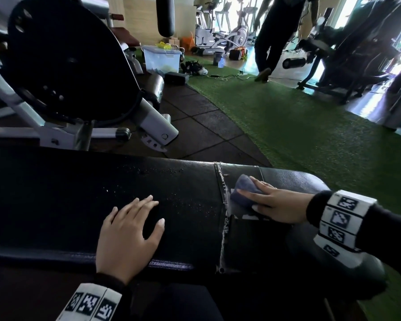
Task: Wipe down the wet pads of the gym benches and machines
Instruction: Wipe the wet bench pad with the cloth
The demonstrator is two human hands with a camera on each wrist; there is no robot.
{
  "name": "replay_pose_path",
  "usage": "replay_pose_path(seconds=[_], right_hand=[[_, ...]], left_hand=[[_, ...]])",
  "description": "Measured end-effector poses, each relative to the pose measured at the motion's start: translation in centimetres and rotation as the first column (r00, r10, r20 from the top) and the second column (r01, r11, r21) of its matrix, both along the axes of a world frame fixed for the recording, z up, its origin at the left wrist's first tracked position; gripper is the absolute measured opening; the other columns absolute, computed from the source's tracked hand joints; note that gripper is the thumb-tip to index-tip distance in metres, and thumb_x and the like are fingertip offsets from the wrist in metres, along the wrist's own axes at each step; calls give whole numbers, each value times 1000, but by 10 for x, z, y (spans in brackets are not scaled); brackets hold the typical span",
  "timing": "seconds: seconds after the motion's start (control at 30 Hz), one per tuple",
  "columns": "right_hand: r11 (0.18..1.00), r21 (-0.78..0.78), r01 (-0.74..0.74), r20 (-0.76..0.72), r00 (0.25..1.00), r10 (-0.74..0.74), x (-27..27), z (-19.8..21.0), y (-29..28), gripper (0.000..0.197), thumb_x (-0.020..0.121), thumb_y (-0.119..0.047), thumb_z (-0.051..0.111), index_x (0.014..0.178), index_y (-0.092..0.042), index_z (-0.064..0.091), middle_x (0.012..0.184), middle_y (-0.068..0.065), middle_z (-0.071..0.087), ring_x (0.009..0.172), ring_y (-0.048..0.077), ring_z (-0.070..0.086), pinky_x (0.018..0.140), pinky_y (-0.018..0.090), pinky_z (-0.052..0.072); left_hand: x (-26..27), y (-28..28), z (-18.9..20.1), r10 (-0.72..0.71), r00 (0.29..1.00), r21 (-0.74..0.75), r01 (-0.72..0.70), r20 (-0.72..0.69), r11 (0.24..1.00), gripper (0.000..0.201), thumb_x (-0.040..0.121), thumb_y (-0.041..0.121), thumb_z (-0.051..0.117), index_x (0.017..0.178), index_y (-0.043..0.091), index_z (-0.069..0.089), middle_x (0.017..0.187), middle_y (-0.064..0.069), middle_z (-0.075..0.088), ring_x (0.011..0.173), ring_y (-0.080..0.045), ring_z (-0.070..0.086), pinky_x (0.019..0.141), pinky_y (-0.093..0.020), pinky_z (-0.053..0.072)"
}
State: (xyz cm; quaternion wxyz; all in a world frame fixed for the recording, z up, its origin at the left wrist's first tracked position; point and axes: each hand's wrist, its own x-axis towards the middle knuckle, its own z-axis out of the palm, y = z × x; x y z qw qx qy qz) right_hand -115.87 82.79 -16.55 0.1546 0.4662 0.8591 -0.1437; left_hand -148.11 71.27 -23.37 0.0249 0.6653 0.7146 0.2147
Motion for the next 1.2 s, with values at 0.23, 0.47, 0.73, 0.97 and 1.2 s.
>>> replay_pose_path(seconds=[0.23, 0.47, 0.73, 0.97, 1.2], right_hand=[[998, -59, -14, 49, 999, 17, -71, 5, 5, 51, 101, -41, 25, 144, -50, 0, 156, 8, -15, 143, 31, -12, 115, 41, 0], [916, 25, -401, 77, 914, 398, -88, -6, -64, 49, 100, -42, 19, 146, -46, 3, 156, 6, -16, 143, 33, -12, 116, 49, -3], [891, -5, -453, 31, 891, 453, 1, 3, -84, 48, 96, -48, 18, 140, -59, 1, 151, -19, -24, 143, 10, -15, 116, 27, -10], [982, -4, -188, 11, 982, 188, 12, -4, -25, 52, 99, -43, 28, 127, -72, -4, 154, -11, -23, 143, 18, -16, 118, 44, 6], [988, -5, -156, 70, 985, 156, -75, 3, -26, 48, 100, -43, 23, 141, -57, 1, 157, 6, -10, 143, 39, -3, 115, 51, 6]], left_hand=[[0, 0, -1, -4, 1000, 3, 4, -7, 1000, 58, 84, 62, 25, 131, 37, 51, 142, 23, 43, 137, -2, 31, 116, -38, 19], [-1, 1, -2, -9, 1000, 13, 9, -8, 1000, 59, 84, 62, 26, 131, 36, 52, 142, 20, 44, 137, -4, 33, 115, -39, 20], [-1, -1, -3, -6, 1000, 2, 6, -16, 1000, 58, 85, 62, 25, 133, 39, 47, 144, 23, 40, 139, -1, 27, 117, -37, 15], [0, -1, -2, -3, 999, 0, 3, -38, 1000, 61, 84, 62, 21, 134, 37, 47, 144, 22, 40, 139, -2, 28, 117, -38, 16], [0, -2, -2, -9, 999, -8, 9, -37, 1000, 65, 83, 65, 17, 136, 38, 45, 146, 22, 38, 140, -2, 25, 117, -38, 16]])
